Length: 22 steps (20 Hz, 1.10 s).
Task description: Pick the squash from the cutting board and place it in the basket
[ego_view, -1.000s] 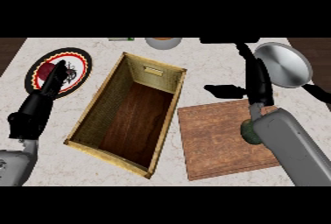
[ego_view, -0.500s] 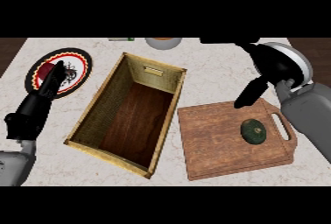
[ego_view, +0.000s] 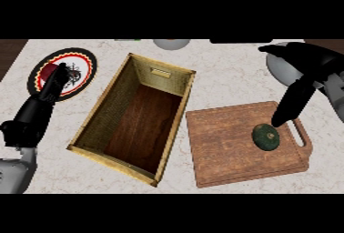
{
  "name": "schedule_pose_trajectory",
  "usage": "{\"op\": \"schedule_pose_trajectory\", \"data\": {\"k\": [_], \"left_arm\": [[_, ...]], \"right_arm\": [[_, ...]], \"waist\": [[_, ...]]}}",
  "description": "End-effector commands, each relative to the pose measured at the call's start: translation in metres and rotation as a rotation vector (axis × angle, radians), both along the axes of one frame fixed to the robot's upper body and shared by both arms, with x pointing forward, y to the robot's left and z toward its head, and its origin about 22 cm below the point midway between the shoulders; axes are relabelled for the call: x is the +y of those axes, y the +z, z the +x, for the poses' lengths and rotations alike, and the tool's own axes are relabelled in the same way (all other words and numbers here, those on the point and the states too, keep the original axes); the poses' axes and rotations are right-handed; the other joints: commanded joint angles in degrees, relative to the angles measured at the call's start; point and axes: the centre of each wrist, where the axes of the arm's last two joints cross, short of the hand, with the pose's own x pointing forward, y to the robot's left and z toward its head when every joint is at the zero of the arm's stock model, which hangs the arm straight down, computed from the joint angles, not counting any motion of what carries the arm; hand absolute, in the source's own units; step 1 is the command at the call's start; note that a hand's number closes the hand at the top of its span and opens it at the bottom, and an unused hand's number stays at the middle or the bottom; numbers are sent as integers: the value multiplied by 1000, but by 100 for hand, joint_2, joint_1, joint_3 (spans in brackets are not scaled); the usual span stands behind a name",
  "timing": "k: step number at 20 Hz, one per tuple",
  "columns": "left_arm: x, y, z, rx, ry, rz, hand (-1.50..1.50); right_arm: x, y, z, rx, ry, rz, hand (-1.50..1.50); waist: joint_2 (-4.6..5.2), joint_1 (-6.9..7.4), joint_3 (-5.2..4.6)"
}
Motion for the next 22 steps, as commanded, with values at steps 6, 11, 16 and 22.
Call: {"op": "schedule_pose_trajectory", "data": {"k": [6,11,16,22], "left_arm": [[2,4,0,-2,-11,-2,0],[-12,-3,0,-25,-2,7,0],[-9,-17,-4,-21,-11,14,0],[5,-4,-11,-2,-15,-6,0]], "right_arm": [[-19,-28,-17,131,-30,-115,-150],[-16,-49,-12,202,-33,-136,-150],[-27,-76,-13,257,-50,-158,-150],[-27,-115,-7,244,-50,-177,-150]], "waist": [[38,34,11],[44,88,12],[51,75,11],[58,132,14]]}}
